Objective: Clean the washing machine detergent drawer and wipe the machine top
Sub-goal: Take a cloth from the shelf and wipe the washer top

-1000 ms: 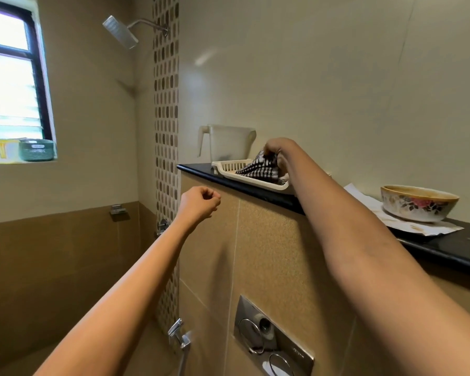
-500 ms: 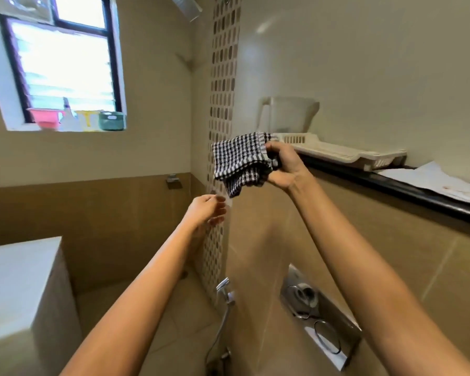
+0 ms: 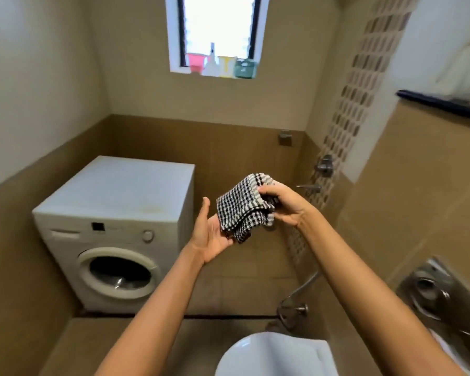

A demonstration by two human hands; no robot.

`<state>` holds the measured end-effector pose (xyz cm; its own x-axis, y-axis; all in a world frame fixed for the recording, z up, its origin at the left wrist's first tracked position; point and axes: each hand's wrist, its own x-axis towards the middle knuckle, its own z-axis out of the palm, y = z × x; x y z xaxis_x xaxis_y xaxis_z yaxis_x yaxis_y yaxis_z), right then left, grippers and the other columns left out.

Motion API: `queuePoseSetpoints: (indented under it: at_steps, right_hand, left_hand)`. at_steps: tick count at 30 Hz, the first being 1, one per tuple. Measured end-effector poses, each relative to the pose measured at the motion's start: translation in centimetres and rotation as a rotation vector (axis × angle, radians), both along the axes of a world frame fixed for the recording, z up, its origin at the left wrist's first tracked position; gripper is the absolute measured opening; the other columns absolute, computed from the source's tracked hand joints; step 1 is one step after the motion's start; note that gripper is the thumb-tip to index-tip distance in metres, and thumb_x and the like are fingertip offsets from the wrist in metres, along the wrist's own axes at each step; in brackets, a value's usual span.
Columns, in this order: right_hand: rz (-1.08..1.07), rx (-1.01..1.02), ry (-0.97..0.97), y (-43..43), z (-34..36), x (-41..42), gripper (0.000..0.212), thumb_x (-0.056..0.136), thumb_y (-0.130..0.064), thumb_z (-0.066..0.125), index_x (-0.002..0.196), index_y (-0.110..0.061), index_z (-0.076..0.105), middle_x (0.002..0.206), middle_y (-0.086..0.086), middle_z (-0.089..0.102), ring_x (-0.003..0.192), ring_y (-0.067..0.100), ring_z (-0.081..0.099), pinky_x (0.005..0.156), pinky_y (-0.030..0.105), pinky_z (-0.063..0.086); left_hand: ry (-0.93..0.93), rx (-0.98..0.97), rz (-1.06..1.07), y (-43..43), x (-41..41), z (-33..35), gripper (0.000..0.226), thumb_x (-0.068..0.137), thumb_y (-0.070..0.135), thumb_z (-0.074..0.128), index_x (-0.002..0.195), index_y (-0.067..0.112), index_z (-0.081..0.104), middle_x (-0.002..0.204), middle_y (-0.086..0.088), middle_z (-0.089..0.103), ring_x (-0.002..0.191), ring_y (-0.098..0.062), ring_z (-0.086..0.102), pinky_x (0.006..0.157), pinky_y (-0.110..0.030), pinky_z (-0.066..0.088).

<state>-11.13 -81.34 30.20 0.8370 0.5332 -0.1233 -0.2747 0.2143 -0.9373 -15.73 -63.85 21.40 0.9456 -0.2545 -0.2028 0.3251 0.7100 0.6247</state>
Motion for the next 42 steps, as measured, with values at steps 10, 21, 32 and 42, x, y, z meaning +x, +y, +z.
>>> queuePoseSetpoints:
  at_steps: [10,21,32,42]
  right_hand:
    - [-0.061,-0.886,-0.429,17.7,-8.1,3.1,0.043,0.082,-0.009,0.064,0.120,-0.018,0.046,0.116,0.007,0.047,0.096,0.017,0.054,0.076,0.026,0.048]
    - [0.358,-0.768,-0.690,35.0,-13.2,1.1,0.084,0.072,-0.034,0.082,0.143,-0.020,0.038,0.143,0.001,0.045,0.130,0.016,0.042,0.110,0.037,0.036]
    - [0.246,-0.559,-0.483,42.6,-17.4,9.7,0.054,0.073,-0.011,0.080,0.123,-0.020,0.063,0.132,0.002,0.059,0.121,0.010,0.055,0.104,0.029,0.044]
    - [0.026,-0.325,0.056,46.7,-18.9,23.7,0.025,0.101,-0.015,0.042,0.112,0.003,0.057,0.104,0.018,0.065,0.094,0.028,0.065,0.084,0.038,0.054]
  left_hand:
    - [0.065,0.299,0.155,19.6,-1.7,-2.9,0.027,0.089,-0.001,0.056,0.116,-0.001,0.057,0.108,-0.018,0.067,0.093,-0.024,0.068,0.078,-0.033,0.060]
    - [0.101,0.539,0.158,32.9,-1.0,-4.9,0.045,0.087,0.036,0.060,0.116,0.002,0.059,0.108,-0.014,0.069,0.096,-0.019,0.069,0.085,-0.030,0.055]
    - [0.146,0.614,0.070,41.7,6.3,-8.0,0.051,0.078,-0.015,0.067,0.123,0.003,0.054,0.110,-0.016,0.068,0.107,-0.027,0.065,0.097,-0.038,0.051]
    - [0.446,0.690,0.112,52.7,17.9,-12.1,0.021,0.088,-0.010,0.052,0.099,0.006,0.060,0.105,-0.014,0.065,0.099,-0.025,0.062,0.090,-0.041,0.052]
